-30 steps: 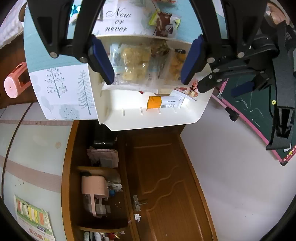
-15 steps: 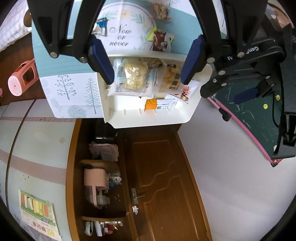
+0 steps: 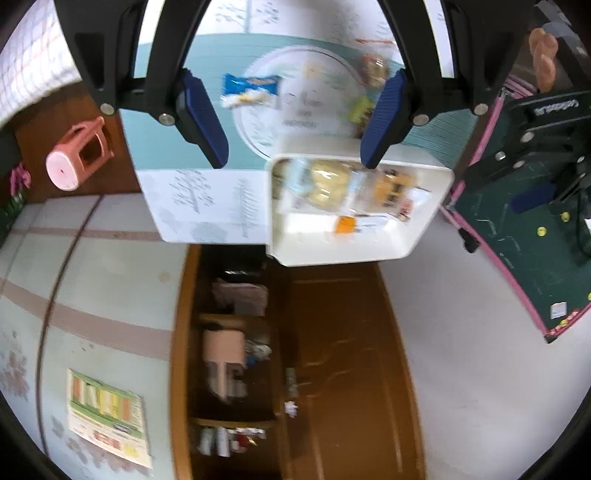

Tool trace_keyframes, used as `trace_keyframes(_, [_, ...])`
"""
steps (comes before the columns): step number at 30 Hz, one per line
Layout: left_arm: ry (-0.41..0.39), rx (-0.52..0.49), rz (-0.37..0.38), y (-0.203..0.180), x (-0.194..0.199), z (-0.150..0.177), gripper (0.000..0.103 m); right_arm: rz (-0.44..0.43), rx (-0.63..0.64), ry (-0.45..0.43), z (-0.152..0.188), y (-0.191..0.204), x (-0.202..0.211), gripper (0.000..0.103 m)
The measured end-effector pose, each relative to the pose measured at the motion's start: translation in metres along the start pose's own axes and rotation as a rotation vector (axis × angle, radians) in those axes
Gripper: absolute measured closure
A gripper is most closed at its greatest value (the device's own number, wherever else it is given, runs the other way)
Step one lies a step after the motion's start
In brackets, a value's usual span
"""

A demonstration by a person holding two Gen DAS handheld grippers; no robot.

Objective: Organize snacks
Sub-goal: 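Withdraw both grippers from the basket toward the remaining table snacks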

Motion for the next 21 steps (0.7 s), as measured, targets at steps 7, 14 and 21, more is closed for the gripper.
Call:
trace_keyframes(7, [0.098, 0.048, -0.002, -0.013, -0.023, 0.054, 0.003, 0.037, -0.090, 0.065, 0.043, -0.049, -0.009, 0.029])
trace_keyframes(14, [0.220, 0.059, -0.039, -0.021, -0.058, 0.116, 0.003, 0.032, -0.169, 0.151, 0.097, -0.069, -0.036, 0.029])
trace_keyframes(21, [0.324, 0.054, -0.068, -0.029, -0.089, 0.160, 0.003, 0.028, -0.178, 0.227, 0.138, -0.064, -0.077, 0.029])
Point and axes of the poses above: each gripper's, at about its wrist camera, not at the fingertips, and x roughly against the way its jaws point, y to its left, z to its underside, the point moved 7 cm from there along -x, roughly the way its jaws point, and after that the axes turned 9 degrees about -y, right-handed, at the moved point
